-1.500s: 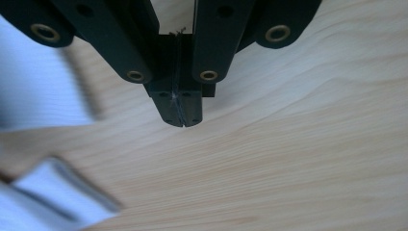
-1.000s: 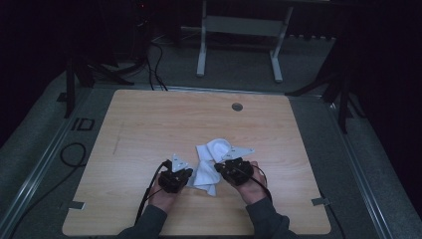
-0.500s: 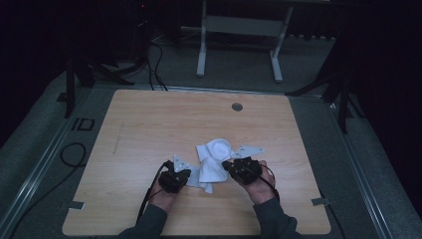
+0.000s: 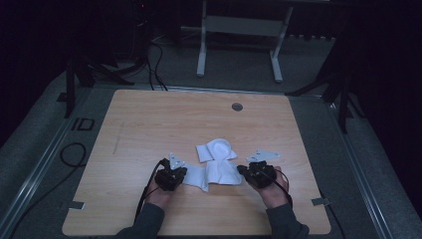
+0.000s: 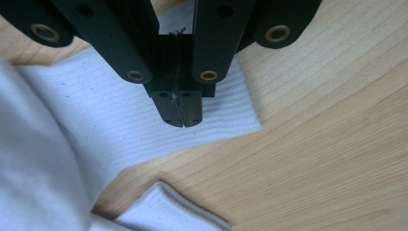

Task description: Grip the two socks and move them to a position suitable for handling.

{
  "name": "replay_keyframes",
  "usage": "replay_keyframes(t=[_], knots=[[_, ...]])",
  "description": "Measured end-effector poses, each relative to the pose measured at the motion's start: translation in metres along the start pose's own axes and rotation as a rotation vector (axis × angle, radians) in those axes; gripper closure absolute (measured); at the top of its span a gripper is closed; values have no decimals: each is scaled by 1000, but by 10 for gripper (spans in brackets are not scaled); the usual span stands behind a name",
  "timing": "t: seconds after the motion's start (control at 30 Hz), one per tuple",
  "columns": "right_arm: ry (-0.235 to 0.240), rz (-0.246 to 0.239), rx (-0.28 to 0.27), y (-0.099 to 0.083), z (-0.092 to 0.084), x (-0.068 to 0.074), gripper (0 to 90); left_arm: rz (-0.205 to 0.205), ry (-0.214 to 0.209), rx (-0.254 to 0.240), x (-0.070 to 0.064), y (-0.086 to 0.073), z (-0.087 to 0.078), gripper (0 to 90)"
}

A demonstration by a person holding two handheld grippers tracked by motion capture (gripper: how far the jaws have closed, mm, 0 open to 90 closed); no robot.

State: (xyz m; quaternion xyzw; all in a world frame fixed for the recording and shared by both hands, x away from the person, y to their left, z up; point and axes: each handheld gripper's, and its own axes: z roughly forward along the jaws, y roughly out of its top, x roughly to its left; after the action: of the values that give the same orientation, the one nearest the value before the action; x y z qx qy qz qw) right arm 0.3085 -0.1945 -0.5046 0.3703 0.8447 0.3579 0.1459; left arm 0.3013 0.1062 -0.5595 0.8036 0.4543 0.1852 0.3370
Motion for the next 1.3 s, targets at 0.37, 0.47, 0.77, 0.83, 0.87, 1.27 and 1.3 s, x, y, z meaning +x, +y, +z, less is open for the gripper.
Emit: replay_keyframes(t=[0.37, 0.47, 0.77, 0.83, 0.87, 1.27, 1.3], knots=[[-9, 34, 62, -23, 1, -15, 876, -53, 48, 12, 17, -1, -3, 892], [-13, 42, 74, -24, 4, -17, 790, -45, 53, 11, 17, -1, -3, 874], [-30, 17, 51, 0, 19, -19, 848, -46, 39, -2, 14, 0, -5, 843], [-41, -3, 55, 7, 28, -17, 891, -48, 34, -7, 14, 0, -5, 839], [-41, -3, 55, 7, 28, -17, 891, -48, 34, -7, 14, 0, -5, 838], [-58, -52, 127, 44, 88, -21, 898, -45, 30, -27, 13, 1, -8, 832], [-60, -55, 140, 44, 92, -21, 898, -46, 29, -29, 13, 1, -7, 832]])
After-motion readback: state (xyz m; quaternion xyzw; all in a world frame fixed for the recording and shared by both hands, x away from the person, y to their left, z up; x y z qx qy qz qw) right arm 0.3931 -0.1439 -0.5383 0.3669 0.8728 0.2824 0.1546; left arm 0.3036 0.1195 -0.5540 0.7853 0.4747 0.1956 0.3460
